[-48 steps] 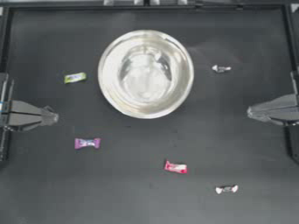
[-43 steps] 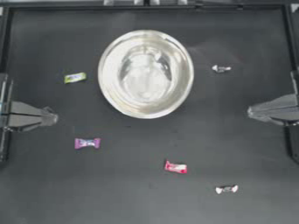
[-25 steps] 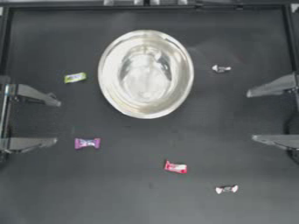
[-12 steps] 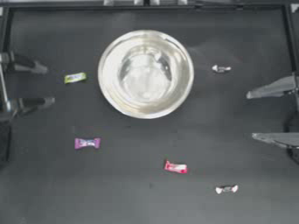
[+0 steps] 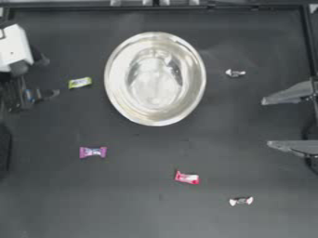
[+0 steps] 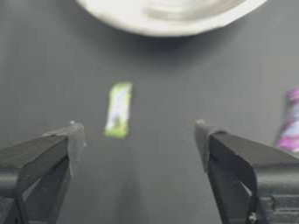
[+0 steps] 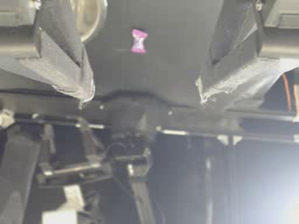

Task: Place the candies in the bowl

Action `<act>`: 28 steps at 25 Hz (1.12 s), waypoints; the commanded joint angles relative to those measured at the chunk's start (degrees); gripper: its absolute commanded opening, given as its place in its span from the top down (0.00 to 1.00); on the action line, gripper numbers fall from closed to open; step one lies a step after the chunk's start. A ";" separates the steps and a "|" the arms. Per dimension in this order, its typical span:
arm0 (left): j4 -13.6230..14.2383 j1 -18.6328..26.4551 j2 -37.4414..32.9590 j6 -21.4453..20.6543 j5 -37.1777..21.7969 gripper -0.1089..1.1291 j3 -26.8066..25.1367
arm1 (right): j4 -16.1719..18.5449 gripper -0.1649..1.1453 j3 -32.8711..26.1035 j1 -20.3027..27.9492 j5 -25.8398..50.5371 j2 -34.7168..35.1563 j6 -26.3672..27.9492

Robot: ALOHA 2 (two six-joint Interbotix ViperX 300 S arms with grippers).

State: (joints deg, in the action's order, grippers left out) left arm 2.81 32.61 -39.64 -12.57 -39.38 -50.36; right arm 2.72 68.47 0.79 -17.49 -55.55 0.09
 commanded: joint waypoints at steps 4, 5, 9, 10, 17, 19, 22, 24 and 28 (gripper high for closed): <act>-0.18 3.78 6.86 -2.99 0.09 0.08 3.16 | -0.53 0.11 -0.53 0.09 -0.44 0.26 0.09; -0.18 3.78 8.09 -3.25 0.09 0.08 3.52 | -0.62 0.11 -0.44 0.09 -0.44 0.26 0.09; -0.18 3.78 13.10 -5.19 0.00 0.08 5.10 | -1.05 0.11 -0.35 0.09 -0.44 0.26 0.09; -0.18 3.78 14.24 -5.80 0.00 0.08 5.45 | -1.05 0.11 -0.35 0.09 -0.44 0.26 0.18; -0.53 5.63 21.09 -8.17 1.58 0.08 7.38 | -1.05 0.11 -0.26 0.09 -0.44 0.26 0.18; -0.62 5.63 22.76 -8.53 2.90 0.08 7.38 | -1.05 0.11 -0.26 0.09 -0.44 0.26 0.18; -0.79 6.15 25.31 -8.70 5.01 0.08 7.38 | -1.14 0.11 -0.26 0.09 -0.44 0.26 0.26; -1.05 6.33 26.81 -8.70 6.06 0.08 7.38 | -1.41 0.11 -0.18 0.09 -0.44 0.26 0.18; -1.05 6.59 29.09 -8.79 8.09 0.08 7.12 | -1.58 0.11 -0.09 0.09 -0.44 0.26 0.18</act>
State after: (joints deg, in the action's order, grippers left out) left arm 1.85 38.94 -9.93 -21.18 -32.17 -44.21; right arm 1.41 68.91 0.79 -17.49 -55.55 0.26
